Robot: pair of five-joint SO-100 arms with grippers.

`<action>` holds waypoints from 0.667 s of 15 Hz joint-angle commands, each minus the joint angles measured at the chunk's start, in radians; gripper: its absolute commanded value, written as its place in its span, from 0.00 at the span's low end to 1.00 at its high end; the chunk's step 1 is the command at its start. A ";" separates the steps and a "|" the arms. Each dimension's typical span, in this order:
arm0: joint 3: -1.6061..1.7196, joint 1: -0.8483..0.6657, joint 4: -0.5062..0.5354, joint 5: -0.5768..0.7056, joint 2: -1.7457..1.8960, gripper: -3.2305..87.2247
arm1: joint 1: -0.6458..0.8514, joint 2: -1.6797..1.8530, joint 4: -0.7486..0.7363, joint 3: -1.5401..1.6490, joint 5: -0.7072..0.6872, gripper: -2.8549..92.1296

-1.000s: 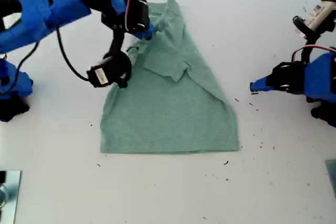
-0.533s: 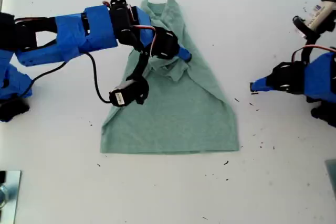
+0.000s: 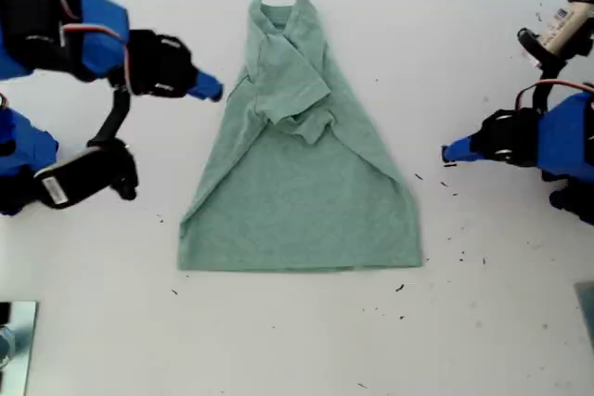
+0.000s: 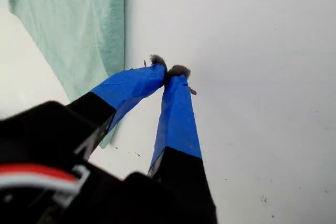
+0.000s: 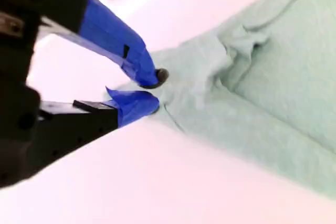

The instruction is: Fold t shirt

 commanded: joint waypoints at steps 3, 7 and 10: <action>0.764 0.094 -0.072 -0.256 0.762 0.03 | -0.003 0.005 0.005 0.055 -0.034 0.06; 0.847 0.193 -0.143 -0.327 0.753 0.03 | -0.028 -0.149 0.075 -0.267 -0.123 0.06; 0.862 0.186 -0.161 -0.311 0.753 0.03 | -0.098 -0.943 0.334 -1.069 -0.195 0.06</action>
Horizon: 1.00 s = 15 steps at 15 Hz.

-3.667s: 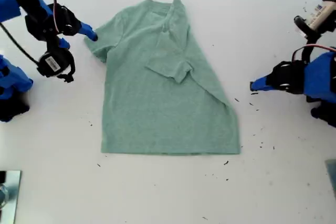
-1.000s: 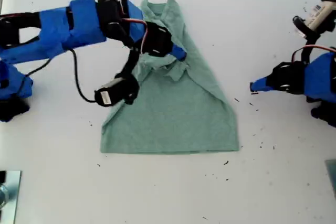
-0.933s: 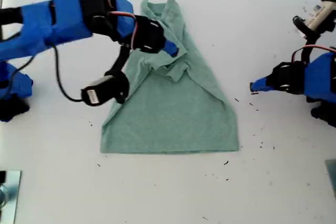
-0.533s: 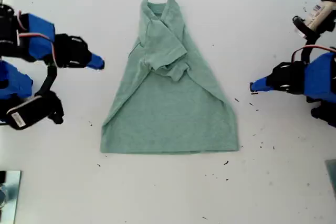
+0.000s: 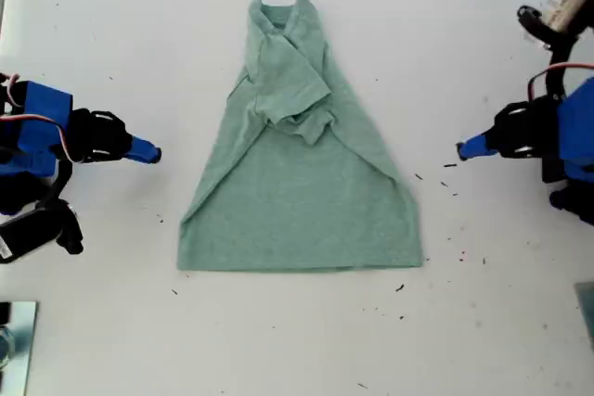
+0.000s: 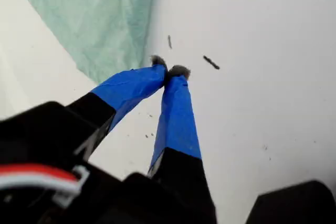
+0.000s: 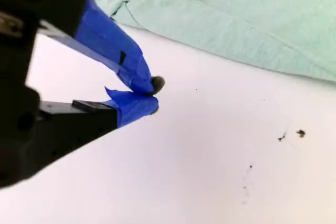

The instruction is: Fold t shirt

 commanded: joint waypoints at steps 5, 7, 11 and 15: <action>-0.005 0.020 -0.023 0.003 0.005 0.03 | -0.123 -0.919 0.235 -1.002 -0.156 0.19; -0.003 0.023 -0.021 0.009 0.023 0.03 | -0.133 -0.911 0.236 -1.002 -0.127 0.29; 0.000 0.012 -0.028 0.025 0.025 0.03 | -0.206 -0.942 0.232 -1.006 -0.087 0.28; 0.000 0.011 -0.031 0.037 0.025 0.03 | -0.357 -1.083 0.179 -0.933 0.083 0.27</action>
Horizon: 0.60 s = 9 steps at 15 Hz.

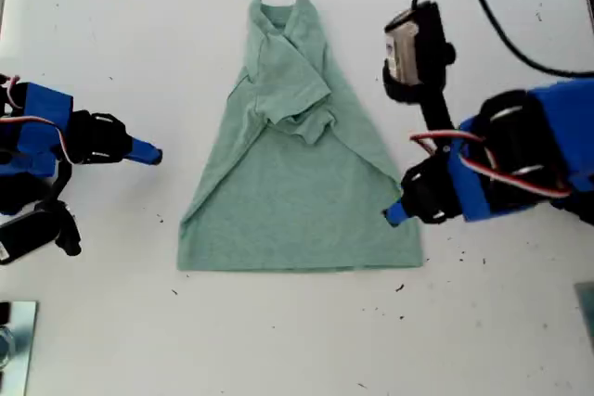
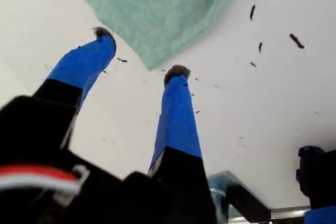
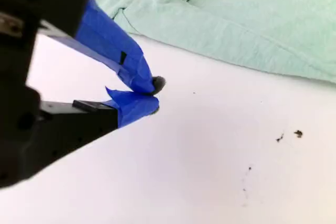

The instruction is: Fold t shirt

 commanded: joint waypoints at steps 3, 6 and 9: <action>-0.008 0.006 -0.023 0.014 0.008 0.03 | -0.087 -0.026 -0.270 0.261 0.130 0.29; -0.006 0.029 -0.021 0.008 0.008 0.03 | -0.086 -0.025 -0.540 0.520 0.158 0.29; -0.005 0.043 -0.021 0.006 0.008 0.03 | -0.083 -0.028 -0.861 0.788 0.193 0.12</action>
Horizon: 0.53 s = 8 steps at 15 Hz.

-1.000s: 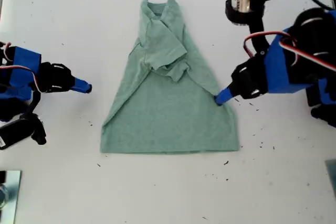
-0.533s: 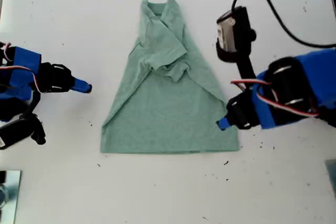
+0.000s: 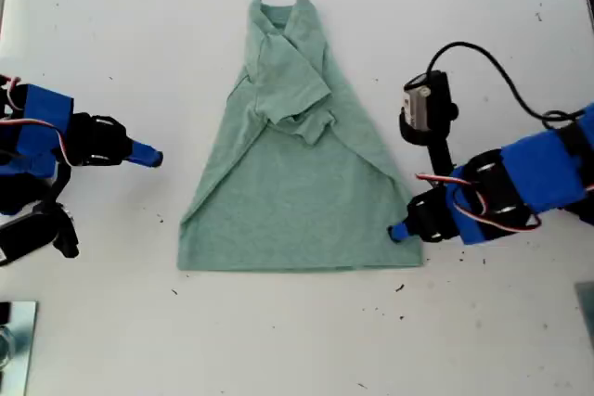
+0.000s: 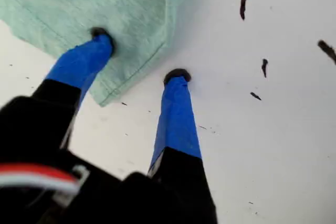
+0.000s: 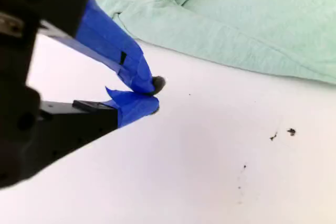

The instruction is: Fold t shirt

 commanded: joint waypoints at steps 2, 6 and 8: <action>-0.005 0.025 -0.015 0.002 0.008 0.03 | -0.005 -0.005 -0.331 0.230 0.051 0.03; 0.000 0.023 -0.011 0.002 0.029 0.03 | 0.005 0.110 0.002 0.091 -0.015 0.03; 0.000 0.025 -0.009 0.002 0.032 0.03 | 0.034 0.144 0.351 -0.178 -0.103 0.03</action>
